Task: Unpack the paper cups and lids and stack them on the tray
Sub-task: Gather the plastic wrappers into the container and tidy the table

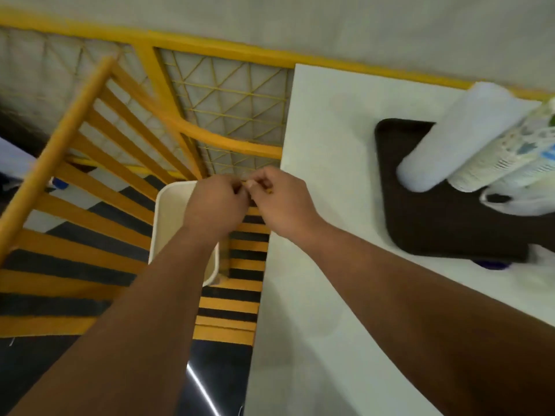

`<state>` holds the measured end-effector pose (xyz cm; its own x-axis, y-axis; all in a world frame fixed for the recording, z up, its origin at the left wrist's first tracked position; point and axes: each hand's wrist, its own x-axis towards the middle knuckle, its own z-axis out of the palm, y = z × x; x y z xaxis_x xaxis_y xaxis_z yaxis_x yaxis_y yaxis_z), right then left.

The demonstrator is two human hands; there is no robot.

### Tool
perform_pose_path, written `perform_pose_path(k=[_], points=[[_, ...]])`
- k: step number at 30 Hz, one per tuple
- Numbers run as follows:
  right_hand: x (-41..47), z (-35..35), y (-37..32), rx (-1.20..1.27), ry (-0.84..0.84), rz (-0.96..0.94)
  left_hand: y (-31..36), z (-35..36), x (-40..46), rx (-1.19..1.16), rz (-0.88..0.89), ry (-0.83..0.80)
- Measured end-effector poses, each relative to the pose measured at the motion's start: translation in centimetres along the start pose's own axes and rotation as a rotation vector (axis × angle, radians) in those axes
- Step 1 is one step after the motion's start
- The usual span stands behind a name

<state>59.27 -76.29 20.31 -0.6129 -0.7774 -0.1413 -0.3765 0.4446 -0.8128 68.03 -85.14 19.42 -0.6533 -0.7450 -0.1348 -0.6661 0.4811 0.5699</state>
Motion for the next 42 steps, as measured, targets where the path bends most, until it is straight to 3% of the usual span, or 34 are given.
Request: perform_pose_path(k=[8,15,19,26,30,34,42], points=[[-9.6,-16.1,5.2,0.073,0.212,-0.051,16.8,5.1,-7.5,-0.086,0.162,0.059],[-19.8,-29.3,17.7,0.000,0.294,-0.032,29.9,16.7,-14.2,-0.091,0.295,-0.074],[-25.1,-34.8,24.6,-0.055,0.306,0.071,35.0,22.9,-16.1,0.004,0.364,-0.071],[-29.6,-40.3,32.3,-0.097,0.309,0.289,40.6,28.6,-15.6,0.177,0.528,-0.059],[-29.3,-42.3,33.5,-0.089,0.339,0.322,42.8,29.8,-10.5,0.242,0.493,-0.053],[-27.8,-43.7,33.8,-0.062,0.363,0.334,44.7,31.7,-6.0,0.330,0.406,-0.191],[-27.1,-43.9,34.7,0.018,0.390,0.359,44.9,33.9,-4.5,0.556,0.368,-0.232]])
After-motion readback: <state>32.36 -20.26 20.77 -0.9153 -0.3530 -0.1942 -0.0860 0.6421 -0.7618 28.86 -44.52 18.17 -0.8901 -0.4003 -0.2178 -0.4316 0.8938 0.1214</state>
